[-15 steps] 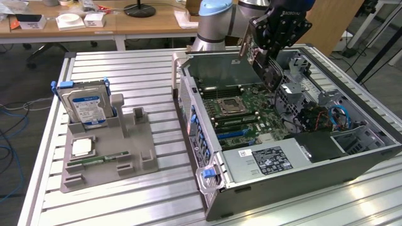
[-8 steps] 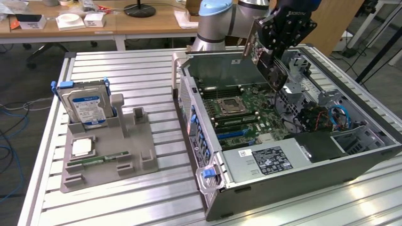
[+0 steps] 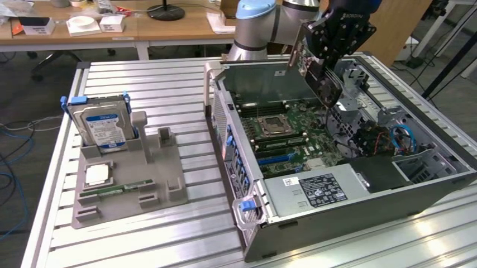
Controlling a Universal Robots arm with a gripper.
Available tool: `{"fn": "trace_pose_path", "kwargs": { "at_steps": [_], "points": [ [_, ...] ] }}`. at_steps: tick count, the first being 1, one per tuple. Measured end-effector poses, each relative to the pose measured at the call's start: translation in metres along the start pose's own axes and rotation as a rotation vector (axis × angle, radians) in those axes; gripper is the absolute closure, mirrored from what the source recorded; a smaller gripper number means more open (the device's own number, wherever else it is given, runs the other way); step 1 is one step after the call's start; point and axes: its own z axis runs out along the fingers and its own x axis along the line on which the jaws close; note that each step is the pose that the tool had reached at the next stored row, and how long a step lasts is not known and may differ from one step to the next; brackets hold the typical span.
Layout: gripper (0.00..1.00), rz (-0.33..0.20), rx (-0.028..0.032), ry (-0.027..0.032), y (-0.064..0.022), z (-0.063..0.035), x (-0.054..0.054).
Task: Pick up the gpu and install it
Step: 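Pick up the gpu and move the gpu toward the slot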
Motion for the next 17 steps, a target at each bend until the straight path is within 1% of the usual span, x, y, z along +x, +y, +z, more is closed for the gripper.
{"fn": "trace_pose_path", "kwargs": {
  "at_steps": [5, 14, 17],
  "points": [
    [0.74, -0.026, 0.0, 0.0011, 0.0, 0.0, 0.0],
    [0.74, -0.128, 0.0001, 0.0053, 0.0, 0.0, 0.0],
    [0.74, -0.137, 0.0001, 0.0058, 0.0, 0.0, 0.0]
  ]
}}
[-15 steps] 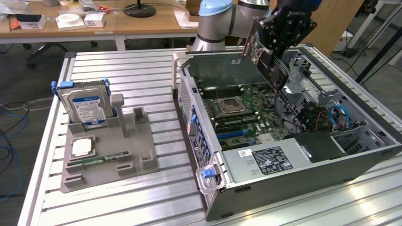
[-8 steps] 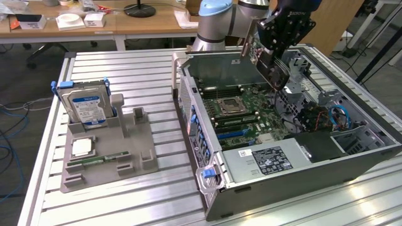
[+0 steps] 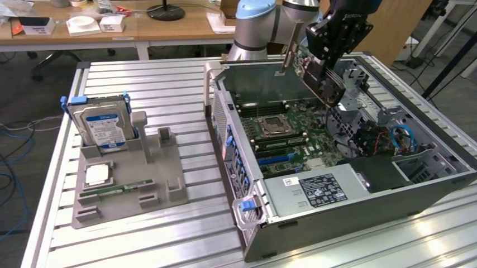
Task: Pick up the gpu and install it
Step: 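Pick up the gpu and move the gpu toward the slot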
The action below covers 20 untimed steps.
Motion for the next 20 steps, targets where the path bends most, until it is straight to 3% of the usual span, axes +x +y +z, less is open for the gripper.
{"fn": "trace_pose_path", "kwargs": {
  "at_steps": [14, 20],
  "points": [
    [0.74, -0.002, 0.0, -0.0001, 0.0, 0.0, 0.0],
    [0.74, -0.051, 0.0, 0.002, 0.0001, 0.0001, 0.0007]
  ]
}}
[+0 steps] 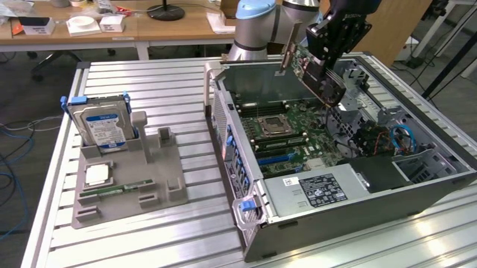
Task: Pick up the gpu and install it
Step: 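Pick up the gpu and move the gpu toward the slot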
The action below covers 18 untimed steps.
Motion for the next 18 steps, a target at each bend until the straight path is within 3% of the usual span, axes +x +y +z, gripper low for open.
{"fn": "trace_pose_path", "kwargs": {
  "at_steps": [9, 18],
  "points": [
    [0.74, -0.07, 0.0001, 0.0029, 0.0, 0.0002, 0.0001],
    [0.74, -0.09, 0.0001, 0.0038, 0.0, 0.0003, 0.0001]
  ]
}}
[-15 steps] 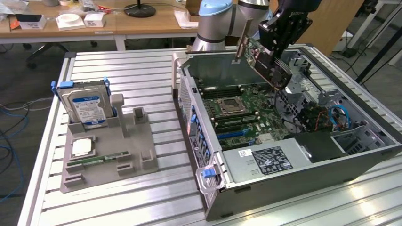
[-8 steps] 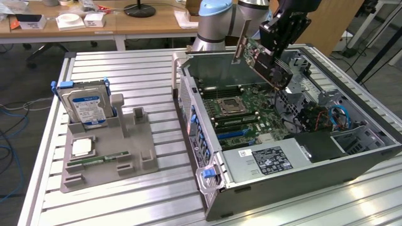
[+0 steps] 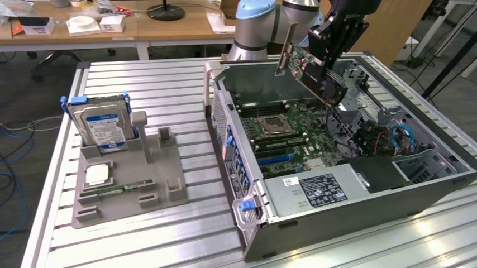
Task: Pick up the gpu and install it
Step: 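Pick up the gpu and move the gpu toward the slot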
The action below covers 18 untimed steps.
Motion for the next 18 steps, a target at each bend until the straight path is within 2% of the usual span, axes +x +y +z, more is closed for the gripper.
{"fn": "trace_pose_path", "kwargs": {
  "at_steps": [18],
  "points": [
    [0.74, -0.068, 0.0, 0.0028, 0.0001, 0.0003, 0.0002]
  ]
}}
